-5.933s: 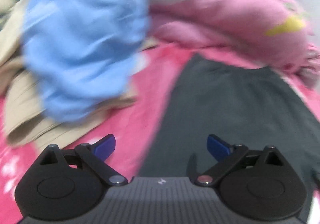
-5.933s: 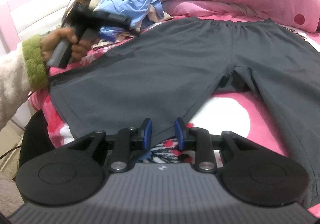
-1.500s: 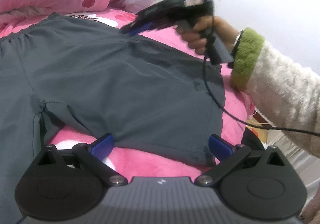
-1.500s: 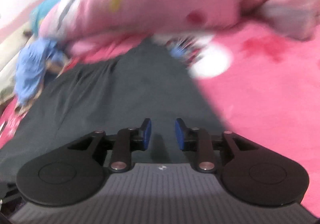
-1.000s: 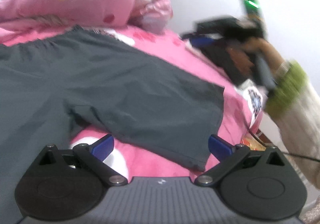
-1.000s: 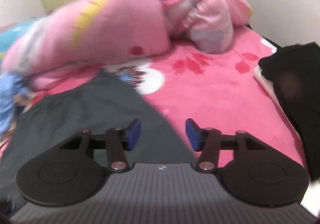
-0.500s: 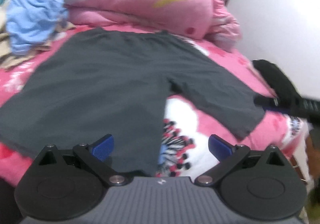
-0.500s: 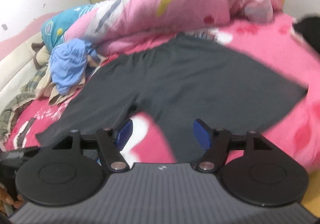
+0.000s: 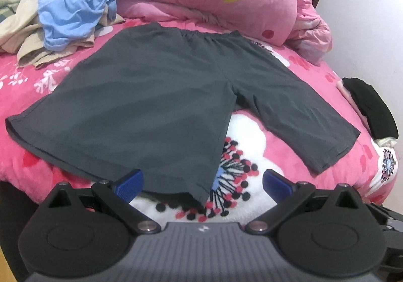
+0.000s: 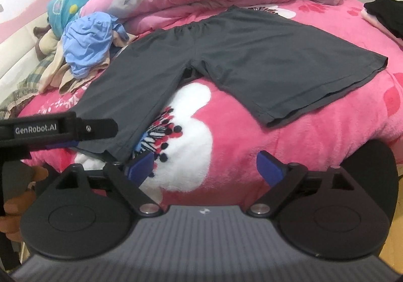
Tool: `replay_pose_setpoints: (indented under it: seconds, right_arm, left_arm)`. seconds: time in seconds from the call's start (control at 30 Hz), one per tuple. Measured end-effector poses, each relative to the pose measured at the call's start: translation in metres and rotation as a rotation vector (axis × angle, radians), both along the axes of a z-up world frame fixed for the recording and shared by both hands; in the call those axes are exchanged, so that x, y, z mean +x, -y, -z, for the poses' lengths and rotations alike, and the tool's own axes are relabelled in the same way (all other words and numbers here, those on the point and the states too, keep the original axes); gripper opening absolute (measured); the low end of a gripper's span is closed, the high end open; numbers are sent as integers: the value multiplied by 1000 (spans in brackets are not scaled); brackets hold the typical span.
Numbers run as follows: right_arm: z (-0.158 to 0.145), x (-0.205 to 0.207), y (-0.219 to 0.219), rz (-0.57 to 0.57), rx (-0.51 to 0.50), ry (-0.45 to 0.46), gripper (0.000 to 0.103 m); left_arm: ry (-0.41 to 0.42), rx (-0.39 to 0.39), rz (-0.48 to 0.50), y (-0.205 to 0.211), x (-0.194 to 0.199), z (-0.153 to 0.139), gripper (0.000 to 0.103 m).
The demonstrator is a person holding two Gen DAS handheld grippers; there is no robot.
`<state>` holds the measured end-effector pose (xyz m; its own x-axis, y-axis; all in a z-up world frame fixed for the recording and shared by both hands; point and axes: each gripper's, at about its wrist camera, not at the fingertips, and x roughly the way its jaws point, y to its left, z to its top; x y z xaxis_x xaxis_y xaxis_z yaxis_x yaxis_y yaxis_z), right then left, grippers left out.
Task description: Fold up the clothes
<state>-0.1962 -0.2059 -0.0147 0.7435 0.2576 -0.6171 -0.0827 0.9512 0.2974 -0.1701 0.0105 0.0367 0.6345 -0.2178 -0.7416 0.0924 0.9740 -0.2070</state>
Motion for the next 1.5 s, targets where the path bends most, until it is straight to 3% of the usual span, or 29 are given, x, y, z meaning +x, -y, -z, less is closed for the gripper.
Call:
replay_pose_setpoints:
  seconds: [0.47,0.6,1.5]
  right_arm:
    - [7,-1,-2,27,-55,3,92]
    - [8,-2,-3,30,-73,5,92]
    - [6,-3,-1,11,-92,1,93]
  left_arm:
    - [-26,67,-136,2,-2,8,102]
    - [17,103,-165,2,-4,8,102]
    - [17,169,-167,2,-4,15,102]
